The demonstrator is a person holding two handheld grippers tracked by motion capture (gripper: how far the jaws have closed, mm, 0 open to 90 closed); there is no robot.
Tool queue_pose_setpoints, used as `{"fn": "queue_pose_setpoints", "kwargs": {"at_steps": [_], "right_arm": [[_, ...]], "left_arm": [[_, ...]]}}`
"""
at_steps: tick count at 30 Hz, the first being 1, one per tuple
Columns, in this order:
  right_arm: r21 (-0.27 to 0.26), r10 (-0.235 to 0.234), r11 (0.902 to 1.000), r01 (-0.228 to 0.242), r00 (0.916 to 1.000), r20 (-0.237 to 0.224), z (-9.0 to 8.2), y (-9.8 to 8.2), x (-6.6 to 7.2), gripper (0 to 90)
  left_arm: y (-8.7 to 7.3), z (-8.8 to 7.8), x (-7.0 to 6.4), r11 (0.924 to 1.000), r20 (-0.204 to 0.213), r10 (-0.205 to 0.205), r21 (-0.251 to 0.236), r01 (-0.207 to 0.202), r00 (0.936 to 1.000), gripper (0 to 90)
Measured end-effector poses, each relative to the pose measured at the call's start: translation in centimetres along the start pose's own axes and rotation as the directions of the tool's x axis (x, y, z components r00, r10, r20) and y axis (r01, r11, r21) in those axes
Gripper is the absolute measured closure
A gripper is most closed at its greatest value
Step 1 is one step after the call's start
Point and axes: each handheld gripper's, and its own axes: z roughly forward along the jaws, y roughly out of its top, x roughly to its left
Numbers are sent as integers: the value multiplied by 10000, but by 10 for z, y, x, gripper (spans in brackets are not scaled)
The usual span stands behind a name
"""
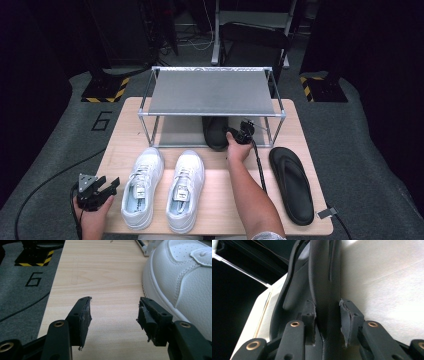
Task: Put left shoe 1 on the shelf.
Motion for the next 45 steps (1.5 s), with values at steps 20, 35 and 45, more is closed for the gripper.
{"fn": "queue_pose_setpoints", "kwargs": {"at_steps": [20, 35, 45], "right_arm": [[-259, -370, 9990, 372, 9993, 86, 6, -1, -6, 614], [-347, -1566, 9869, 1574, 9873, 248, -26, -10, 8, 492], [-402, -2104, 9766, 2114, 9773, 257, -64, -28, 11, 465]], "left_arm": [[0, -1, -1, 10000, 43, 63, 40, -63, 10000, 432], [0, -1, -2, 10000, 34, -10, 95, 10, 10000, 432], [0, 1, -3, 10000, 36, -2, 16, 1, 10000, 432]]}}
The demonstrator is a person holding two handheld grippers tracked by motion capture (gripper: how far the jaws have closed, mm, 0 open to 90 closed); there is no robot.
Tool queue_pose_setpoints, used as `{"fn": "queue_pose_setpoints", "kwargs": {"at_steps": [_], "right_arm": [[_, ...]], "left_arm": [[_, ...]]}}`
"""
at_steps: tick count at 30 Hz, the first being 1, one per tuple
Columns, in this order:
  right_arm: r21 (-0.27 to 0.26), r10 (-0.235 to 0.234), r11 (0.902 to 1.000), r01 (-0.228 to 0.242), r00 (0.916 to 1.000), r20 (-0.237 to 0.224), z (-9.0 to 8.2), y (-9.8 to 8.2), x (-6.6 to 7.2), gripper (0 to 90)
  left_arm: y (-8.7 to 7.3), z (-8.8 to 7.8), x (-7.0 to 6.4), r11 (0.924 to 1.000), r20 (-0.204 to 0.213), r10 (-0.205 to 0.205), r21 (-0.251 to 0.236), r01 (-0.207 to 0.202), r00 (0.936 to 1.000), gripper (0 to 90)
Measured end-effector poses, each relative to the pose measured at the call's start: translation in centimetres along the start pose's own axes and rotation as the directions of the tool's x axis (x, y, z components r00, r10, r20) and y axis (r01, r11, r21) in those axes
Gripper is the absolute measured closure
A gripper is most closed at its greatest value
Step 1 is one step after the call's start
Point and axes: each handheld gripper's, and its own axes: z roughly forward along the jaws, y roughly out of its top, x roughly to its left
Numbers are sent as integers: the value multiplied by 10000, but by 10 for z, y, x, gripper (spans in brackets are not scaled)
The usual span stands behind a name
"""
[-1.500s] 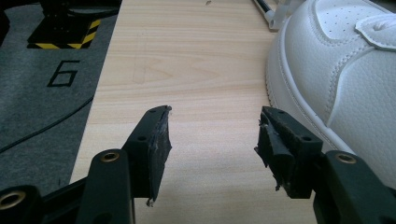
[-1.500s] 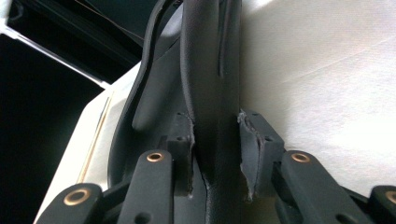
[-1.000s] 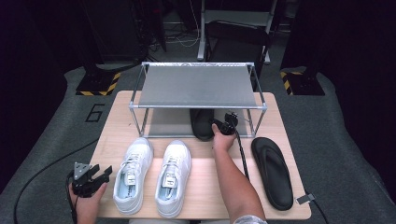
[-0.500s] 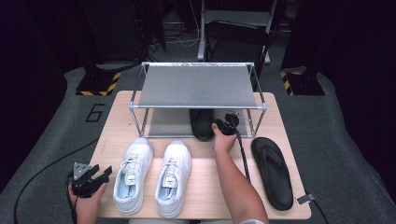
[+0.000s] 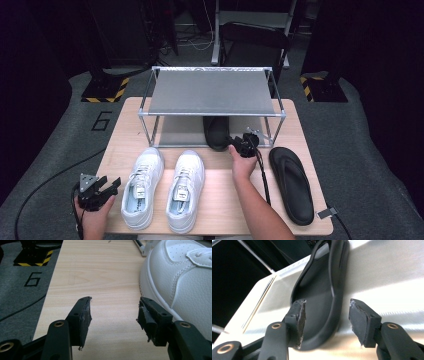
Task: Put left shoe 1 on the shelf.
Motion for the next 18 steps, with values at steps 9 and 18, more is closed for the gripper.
{"fn": "queue_pose_setpoints", "kwargs": {"at_steps": [9, 18], "right_arm": [[-131, -2117, 9772, 2120, 9771, 220, -54, -20, 18, 465], [374, -2572, 9657, 2569, 9664, 9, -84, -40, 9, 496]], "left_arm": [[1, 1, -1, 10000, -15, 49, -13, -50, 10000, 432], [1, 3, -2, 10000, 19, -9, 9, 9, 10000, 432]]}}
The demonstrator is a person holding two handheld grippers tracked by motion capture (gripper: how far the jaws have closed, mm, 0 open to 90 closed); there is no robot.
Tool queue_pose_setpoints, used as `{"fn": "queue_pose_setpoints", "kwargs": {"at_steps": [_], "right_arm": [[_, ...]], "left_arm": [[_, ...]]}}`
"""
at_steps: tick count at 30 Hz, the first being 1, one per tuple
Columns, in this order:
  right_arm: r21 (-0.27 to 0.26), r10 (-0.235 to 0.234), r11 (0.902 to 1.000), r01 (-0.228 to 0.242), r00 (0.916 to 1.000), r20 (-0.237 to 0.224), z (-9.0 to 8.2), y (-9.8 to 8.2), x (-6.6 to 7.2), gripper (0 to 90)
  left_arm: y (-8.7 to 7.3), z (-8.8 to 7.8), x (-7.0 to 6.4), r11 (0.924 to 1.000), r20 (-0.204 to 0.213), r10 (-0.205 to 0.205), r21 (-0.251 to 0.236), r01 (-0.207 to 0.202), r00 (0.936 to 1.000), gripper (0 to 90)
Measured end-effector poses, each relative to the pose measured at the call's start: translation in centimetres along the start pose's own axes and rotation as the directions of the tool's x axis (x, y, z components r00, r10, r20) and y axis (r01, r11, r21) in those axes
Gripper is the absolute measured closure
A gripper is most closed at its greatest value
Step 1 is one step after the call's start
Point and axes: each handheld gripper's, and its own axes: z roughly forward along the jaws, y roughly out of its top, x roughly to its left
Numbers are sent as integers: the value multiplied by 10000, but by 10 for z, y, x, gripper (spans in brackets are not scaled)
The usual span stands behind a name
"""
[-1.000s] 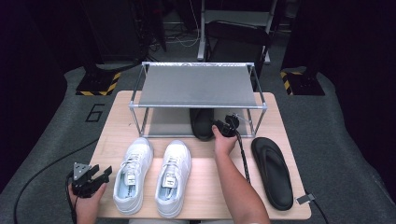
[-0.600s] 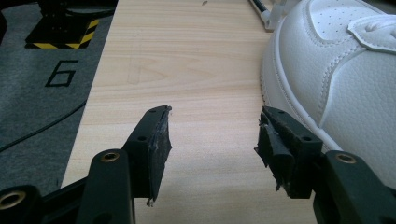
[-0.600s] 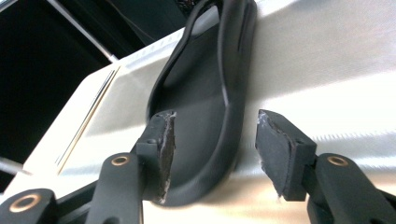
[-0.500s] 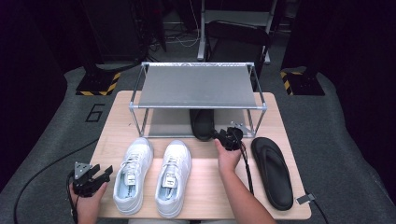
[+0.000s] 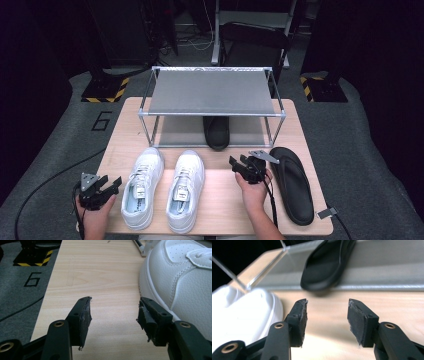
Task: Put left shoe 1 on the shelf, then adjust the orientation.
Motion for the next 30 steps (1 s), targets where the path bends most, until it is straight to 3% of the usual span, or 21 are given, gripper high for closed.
{"fn": "queue_pose_setpoints", "kwargs": {"at_steps": [3, 4, 9, 13, 15, 21, 23, 26, 30], "right_arm": [[60, -664, 9978, 664, 9977, 108, -16, -7, 0, 496], [84, -730, 9973, 729, 9973, 120, -21, -9, 0, 496], [-67, -610, 9981, 611, 9981, 89, -40, -15, -10, 469], [163, -496, 9987, 493, 9986, 208, -52, -20, -14, 461], [167, -605, 9980, 601, 9980, 209, -58, -22, -16, 504], [130, -954, 9954, 947, 9927, 733, -79, -30, -18, 594], [182, -934, 9956, 921, 9913, 923, -85, -33, -20, 603], [183, -951, 9954, 936, 9888, 1152, -92, -36, -27, 615], [76, -643, 9979, 639, 9861, 1532, -101, -39, -40, 615]], "left_arm": [[0, -1, 1, 9999, -16, 91, 76, -90, 10000, 432], [-1, 1, 0, 9999, -57, -23, -99, 22, 10000, 432], [0, 0, 0, 9998, -12, 177, 77, -177, 9998, 432], [1, 0, -2, 9999, 9, 116, 38, -116, 9999, 432], [1, 0, -3, 9999, -6, 111, -21, -111, 9999, 431], [1, -1, -2, 9998, -39, 189, 37, -189, 9998, 432], [0, 0, -3, 9998, -52, 56, -182, -57, 10000, 432], [1, -1, -2, 10000, -20, 79, -33, -79, 10000, 432], [0, 0, -3, 9999, -51, 53, -109, -54, 10000, 432]]}}
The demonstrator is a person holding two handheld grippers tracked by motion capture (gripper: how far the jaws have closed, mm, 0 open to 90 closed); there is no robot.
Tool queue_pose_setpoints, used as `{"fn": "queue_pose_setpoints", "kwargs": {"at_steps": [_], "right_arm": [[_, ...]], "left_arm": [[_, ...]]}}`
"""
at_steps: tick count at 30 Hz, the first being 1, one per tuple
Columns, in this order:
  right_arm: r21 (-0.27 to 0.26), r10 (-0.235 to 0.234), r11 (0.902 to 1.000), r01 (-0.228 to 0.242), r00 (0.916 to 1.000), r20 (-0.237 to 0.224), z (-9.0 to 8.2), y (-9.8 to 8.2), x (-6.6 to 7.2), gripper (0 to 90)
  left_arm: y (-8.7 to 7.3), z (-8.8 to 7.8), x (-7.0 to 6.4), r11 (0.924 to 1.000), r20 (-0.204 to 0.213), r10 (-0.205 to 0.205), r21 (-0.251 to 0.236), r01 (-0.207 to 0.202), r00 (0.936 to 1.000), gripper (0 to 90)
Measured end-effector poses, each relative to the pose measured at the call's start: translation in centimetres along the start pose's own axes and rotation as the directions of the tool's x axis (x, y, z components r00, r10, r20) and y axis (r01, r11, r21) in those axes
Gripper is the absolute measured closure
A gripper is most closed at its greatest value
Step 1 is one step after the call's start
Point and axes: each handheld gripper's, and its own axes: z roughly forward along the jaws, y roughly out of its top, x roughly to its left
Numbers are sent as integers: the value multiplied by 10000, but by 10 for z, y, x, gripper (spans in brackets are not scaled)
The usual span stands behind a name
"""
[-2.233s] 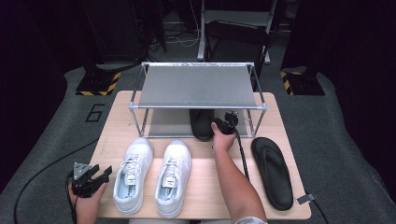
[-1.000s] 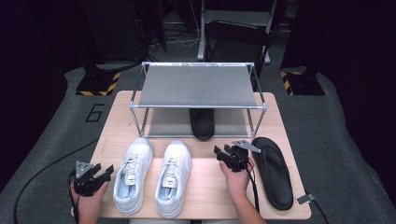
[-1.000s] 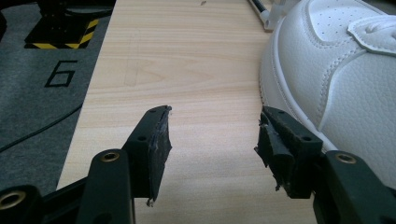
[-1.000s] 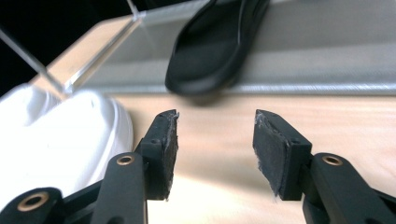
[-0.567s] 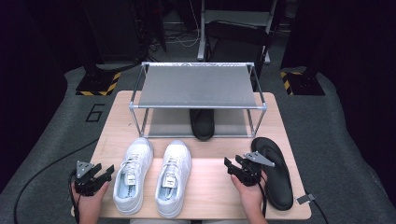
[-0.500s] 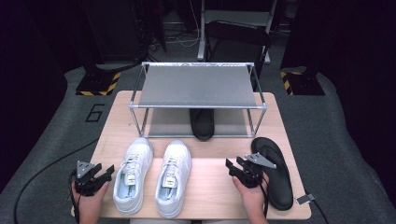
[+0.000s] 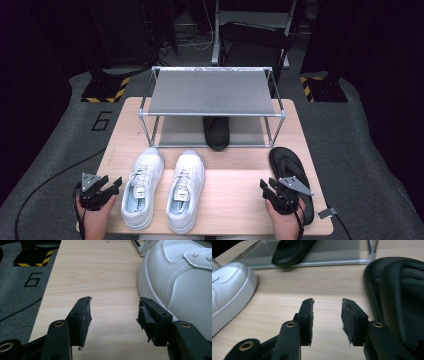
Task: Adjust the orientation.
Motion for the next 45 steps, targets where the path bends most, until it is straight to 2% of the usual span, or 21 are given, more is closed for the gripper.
{"fn": "queue_pose_setpoints", "kwargs": {"at_steps": [2, 5, 8, 9, 13, 17, 18, 22, 25, 27, 31, 38, 41, 43, 45], "right_arm": [[50, 140, 9999, -141, 9998, 162, -2, -1, -5, 607], [-119, 258, 9996, -253, 9989, 396, -6, -1, -12, 597], [-228, 220, 9995, -202, 9964, 815, -12, 1, -19, 591], [-253, 229, 9995, -203, 9941, 1063, -15, 1, -25, 589], [-219, 327, 9993, -297, 9875, 1542, -15, -2, -39, 574], [205, 554, 9980, -591, 9875, 1473, -8, -6, -47, 617], [339, 447, 9982, -500, 9888, 1427, -6, -7, -48, 640], [611, 693, 9951, -783, 9882, 1368, 0, -9, -49, 819], [599, 791, 9944, -874, 9885, 1289, -2, -10, -48, 830], [549, 839, 9944, -909, 9895, 1180, -5, -10, -46, 832], [532, 935, 9937, -982, 9920, 845, -7, -12, -34, 834], [821, 573, 9951, -559, 9982, -154, 1, -14, 5, 834], [954, 490, 9945, -436, 9973, -551, 9, -14, 21, 833], [1049, 296, 9943, -214, 9966, -773, 14, -14, 32, 833], [1117, 222, 9937, -109, 9948, -997, 19, -14, 43, 832]], "left_arm": [[1, -1, 1, 9998, 24, 158, 146, -158, 9999, 432], [1, -1, 0, 9997, 25, 155, 161, -155, 9999, 432], [0, -1, 0, 9999, 3, 26, 117, -26, 10000, 432], [0, -1, 0, 9999, 5, 17, 113, -17, 10000, 432], [1, -1, 0, 9998, 24, 124, 175, -125, 9999, 432], [0, -1, 0, 9998, 23, 91, 177, -91, 10000, 432], [0, -1, 0, 9999, 18, 40, 120, -41, 10000, 432], [0, -1, 0, 9999, 6, 28, 119, -28, 10000, 432], [0, -1, 1, 9999, 4, 5, 116, -5, 10000, 432], [0, 1, 0, 10000, -18, -23, -7, 23, 10000, 432], [0, 0, 0, 9999, 12, 24, 108, -25, 10000, 432], [0, 0, 0, 10000, -28, -21, -23, 20, 10000, 432], [0, 0, 0, 10000, -27, 5, -44, -5, 10000, 432], [1, -2, 2, 9999, -4, 99, 134, -99, 10000, 432], [0, 0, 1, 10000, -46, 46, -50, -46, 10000, 432]]}}
